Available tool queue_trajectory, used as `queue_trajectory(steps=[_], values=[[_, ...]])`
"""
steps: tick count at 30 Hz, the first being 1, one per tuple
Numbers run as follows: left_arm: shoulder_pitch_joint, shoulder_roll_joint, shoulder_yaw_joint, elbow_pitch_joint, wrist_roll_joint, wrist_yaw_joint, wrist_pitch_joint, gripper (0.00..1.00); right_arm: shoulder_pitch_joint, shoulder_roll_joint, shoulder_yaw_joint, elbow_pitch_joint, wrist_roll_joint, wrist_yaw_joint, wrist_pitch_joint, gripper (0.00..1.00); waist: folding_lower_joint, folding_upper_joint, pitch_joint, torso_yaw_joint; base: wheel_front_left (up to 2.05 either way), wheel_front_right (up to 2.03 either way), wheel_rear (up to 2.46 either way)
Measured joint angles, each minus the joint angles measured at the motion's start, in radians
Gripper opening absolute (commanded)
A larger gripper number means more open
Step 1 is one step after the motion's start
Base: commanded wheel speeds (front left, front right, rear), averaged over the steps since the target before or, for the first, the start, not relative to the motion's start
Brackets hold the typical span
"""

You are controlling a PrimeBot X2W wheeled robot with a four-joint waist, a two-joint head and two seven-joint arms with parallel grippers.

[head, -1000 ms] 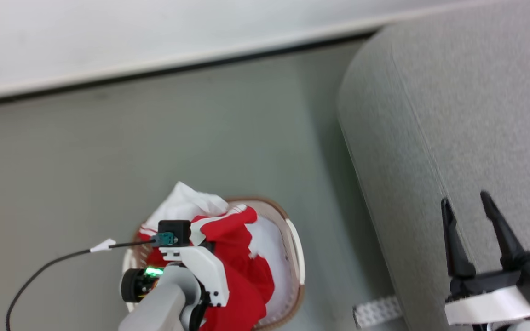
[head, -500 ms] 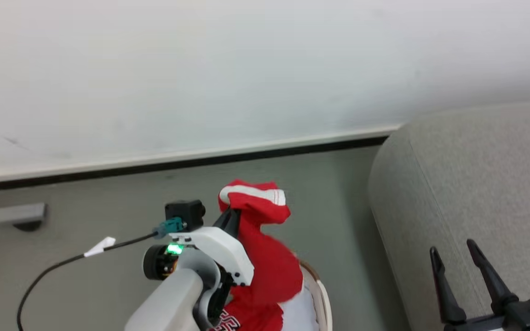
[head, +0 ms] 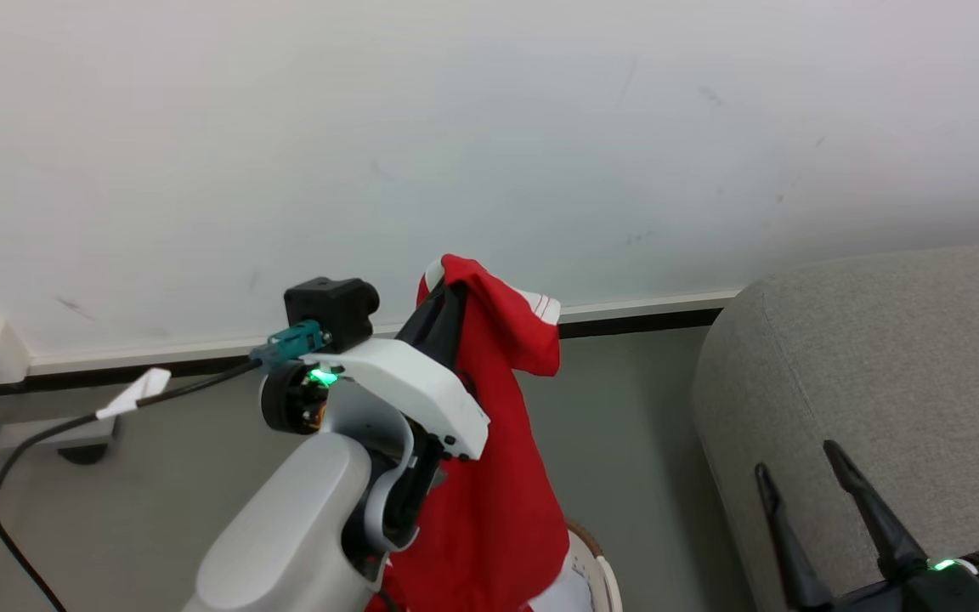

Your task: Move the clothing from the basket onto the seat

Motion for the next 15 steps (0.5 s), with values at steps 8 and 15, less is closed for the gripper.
queue_trajectory(steps=[8, 15], values=[[0.012, 0.021, -0.012, -0.117, 0.009, 0.036, 0.039, 0.0, 0.028, -0.098, 0.154, -0.101, 0.035, 0.0, 0.0, 1.0, 0.0, 0.0, -0.016, -0.002, 0.0, 0.0, 0.0], [0.022, 0.023, -0.029, -0.185, 0.01, 0.049, 0.057, 0.0, -0.054, -0.211, 0.271, -0.127, 0.063, 0.0, 0.019, 1.0, 0.0001, 0.0, -0.018, 0.007, 0.0, 0.0, 0.0]])
